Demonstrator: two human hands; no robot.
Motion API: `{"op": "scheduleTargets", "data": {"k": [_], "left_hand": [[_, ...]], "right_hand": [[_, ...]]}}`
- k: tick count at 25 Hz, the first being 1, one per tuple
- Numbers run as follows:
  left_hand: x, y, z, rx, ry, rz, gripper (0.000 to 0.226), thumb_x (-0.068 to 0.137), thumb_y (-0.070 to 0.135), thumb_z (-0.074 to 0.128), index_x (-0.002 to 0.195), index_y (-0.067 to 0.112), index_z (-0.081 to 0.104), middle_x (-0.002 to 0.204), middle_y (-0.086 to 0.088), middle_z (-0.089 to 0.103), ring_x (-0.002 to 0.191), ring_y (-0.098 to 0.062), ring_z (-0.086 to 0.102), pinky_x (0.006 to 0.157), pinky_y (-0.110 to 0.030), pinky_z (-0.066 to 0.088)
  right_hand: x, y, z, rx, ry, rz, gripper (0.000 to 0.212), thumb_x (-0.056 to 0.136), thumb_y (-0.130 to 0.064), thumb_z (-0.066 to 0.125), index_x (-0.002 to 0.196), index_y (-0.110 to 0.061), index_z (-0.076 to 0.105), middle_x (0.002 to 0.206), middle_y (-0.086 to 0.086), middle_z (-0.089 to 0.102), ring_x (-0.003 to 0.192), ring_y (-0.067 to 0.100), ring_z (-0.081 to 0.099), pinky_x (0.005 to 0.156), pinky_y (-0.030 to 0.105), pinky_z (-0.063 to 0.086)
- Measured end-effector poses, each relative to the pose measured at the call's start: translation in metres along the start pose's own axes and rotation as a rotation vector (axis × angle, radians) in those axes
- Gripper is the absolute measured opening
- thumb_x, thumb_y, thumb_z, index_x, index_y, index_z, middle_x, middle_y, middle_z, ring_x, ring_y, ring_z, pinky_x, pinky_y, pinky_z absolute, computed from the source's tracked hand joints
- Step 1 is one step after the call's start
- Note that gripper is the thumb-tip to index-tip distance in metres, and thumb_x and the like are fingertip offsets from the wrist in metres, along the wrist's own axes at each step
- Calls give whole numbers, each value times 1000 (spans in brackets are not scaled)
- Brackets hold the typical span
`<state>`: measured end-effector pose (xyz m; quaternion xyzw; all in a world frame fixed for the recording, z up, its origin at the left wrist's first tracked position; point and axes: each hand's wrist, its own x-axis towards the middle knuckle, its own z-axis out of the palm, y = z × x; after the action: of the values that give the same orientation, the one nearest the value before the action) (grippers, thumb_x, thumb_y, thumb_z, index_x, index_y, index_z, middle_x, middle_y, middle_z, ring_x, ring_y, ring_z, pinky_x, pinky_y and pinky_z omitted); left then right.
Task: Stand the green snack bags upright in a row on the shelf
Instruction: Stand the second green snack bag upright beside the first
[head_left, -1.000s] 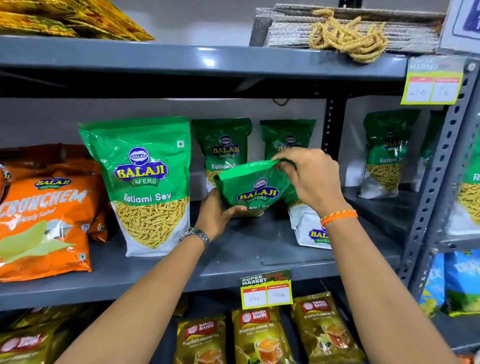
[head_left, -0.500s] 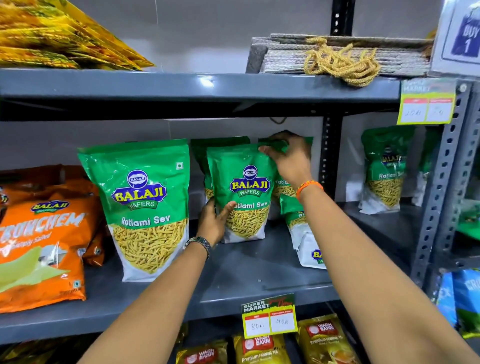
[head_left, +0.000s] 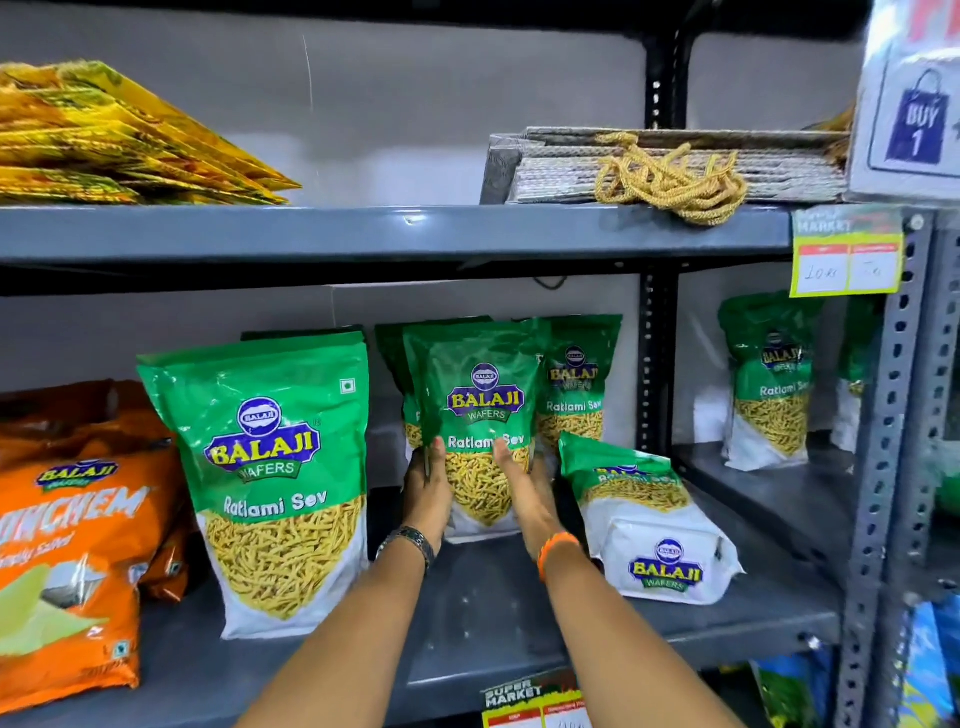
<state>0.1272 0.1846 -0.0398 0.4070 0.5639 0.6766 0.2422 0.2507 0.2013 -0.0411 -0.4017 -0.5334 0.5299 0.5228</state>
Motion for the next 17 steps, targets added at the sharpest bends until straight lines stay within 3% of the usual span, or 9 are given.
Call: {"op": "scheduleTargets", "data": {"k": [2,4,6,10,17], "left_hand": [[1,2,0,14,-11,-44,64,99,62,34,150,25,44,148,-6,55,122,-20,58,97,-26,47],[2,5,-2,5,-23,-69,65,99,61,33,152,24,42,162,-8,40,144,-30,44,112,-38,39],[-2,9,-6,-6,-39,-76,65,100,60,34,152,23,42,163,-8,38,146,-31,41,117,-44,37],[-18,11,-15,7,-54,-62,67,99,62,32,157,27,32,168,-6,28,151,-30,35,117,-42,35],[-48,15,-30,8,-38,-81,76,95,69,34,160,28,28,169,-3,25,152,-30,34,117,-42,32]], "right_hand": [[0,5,-2,-89,17,-53,113,63,-92,58,157,-38,23,163,0,38,146,26,38,117,42,30],[0,2,-2,-192,29,-73,119,58,-98,52,156,-35,26,160,2,42,145,29,43,117,44,32],[-1,0,-3,-258,33,-78,127,56,-100,47,159,-31,21,163,4,39,146,32,41,119,47,32],[-16,-5,-5,-282,15,-76,140,47,-103,47,161,-27,20,164,6,36,148,33,38,120,51,32],[-52,-11,-13,-330,-2,-86,137,49,-104,47,160,-28,23,162,5,41,145,33,42,120,51,32]]}}
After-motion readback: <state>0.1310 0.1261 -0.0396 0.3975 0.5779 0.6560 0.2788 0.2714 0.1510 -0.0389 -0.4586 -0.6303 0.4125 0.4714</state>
